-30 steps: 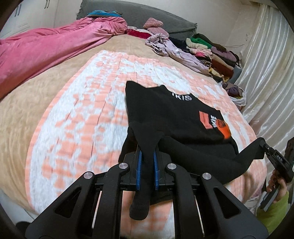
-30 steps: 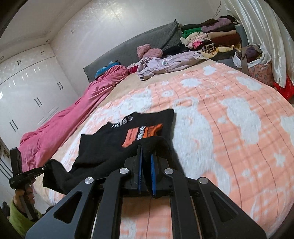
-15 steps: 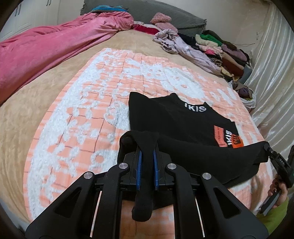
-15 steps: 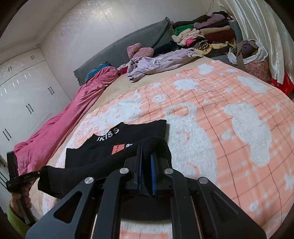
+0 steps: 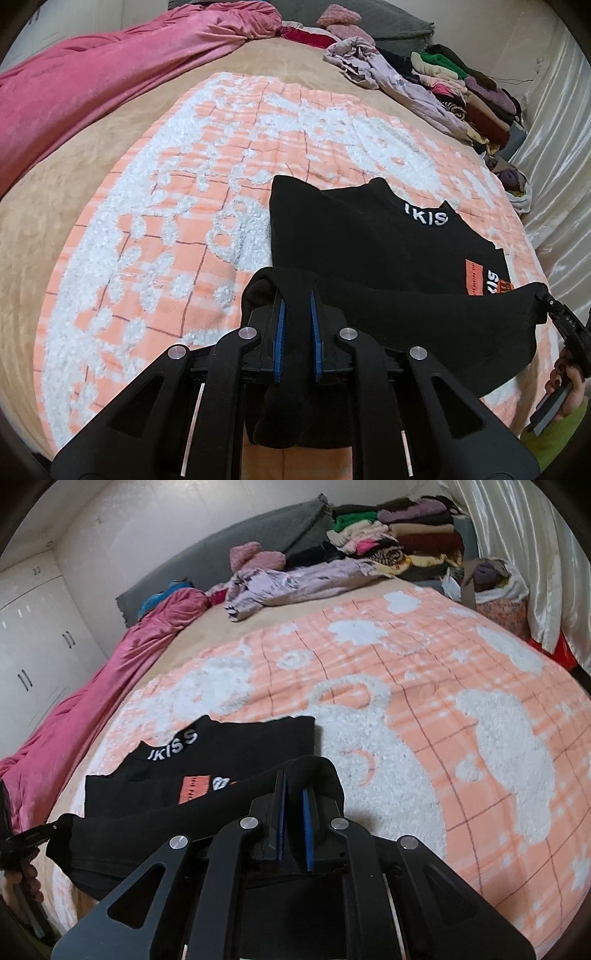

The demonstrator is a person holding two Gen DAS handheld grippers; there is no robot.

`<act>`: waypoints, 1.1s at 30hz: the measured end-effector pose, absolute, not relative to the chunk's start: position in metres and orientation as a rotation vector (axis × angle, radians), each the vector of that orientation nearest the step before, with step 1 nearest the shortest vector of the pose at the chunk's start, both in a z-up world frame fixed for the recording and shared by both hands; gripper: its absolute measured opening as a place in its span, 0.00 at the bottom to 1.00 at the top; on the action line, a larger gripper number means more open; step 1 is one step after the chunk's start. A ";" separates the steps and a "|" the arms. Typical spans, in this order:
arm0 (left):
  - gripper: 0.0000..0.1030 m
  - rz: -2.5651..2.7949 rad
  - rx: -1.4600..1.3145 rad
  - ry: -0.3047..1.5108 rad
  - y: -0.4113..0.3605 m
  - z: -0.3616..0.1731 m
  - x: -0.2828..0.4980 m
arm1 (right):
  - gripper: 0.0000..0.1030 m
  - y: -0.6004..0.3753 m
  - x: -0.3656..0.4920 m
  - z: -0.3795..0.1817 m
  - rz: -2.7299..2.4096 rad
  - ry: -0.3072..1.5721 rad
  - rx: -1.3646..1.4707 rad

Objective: Fold small clothes
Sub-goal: 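Lift the hem with both grippers and fold it over toward the collar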

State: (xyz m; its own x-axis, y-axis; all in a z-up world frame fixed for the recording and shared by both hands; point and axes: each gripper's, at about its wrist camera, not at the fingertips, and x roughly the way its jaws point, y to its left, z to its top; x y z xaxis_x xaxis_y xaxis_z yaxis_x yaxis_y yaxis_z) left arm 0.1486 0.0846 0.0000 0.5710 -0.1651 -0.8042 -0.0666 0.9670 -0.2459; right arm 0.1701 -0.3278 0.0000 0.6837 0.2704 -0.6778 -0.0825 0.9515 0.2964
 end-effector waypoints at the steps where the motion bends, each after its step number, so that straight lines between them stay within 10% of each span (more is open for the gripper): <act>1: 0.06 -0.064 -0.258 0.965 0.084 -0.001 0.150 | 0.09 -0.328 0.171 -0.002 0.202 0.805 0.255; 8: 0.13 -0.115 -0.281 0.955 0.088 -0.005 0.155 | 0.35 -0.323 0.166 -0.003 0.217 0.817 0.259; 13: 0.36 -0.139 -0.321 0.893 0.098 0.009 0.151 | 0.40 -0.323 0.162 0.005 0.224 0.806 0.276; 19: 0.36 -0.130 -0.327 0.840 0.117 0.026 0.148 | 0.40 -0.322 0.169 0.009 0.210 0.817 0.262; 33: 0.43 -0.147 -0.253 0.823 0.123 0.019 0.086 | 0.79 -0.327 0.170 0.013 0.153 0.815 0.259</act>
State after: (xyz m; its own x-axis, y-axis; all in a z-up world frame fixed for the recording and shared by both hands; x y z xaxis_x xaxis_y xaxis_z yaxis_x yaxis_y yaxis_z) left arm 0.0863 0.1234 0.0189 0.6725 -0.2267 -0.7046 0.0311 0.9597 -0.2791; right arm 0.1702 -0.3265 0.0133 0.6772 0.2331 -0.6979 -0.0353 0.9577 0.2857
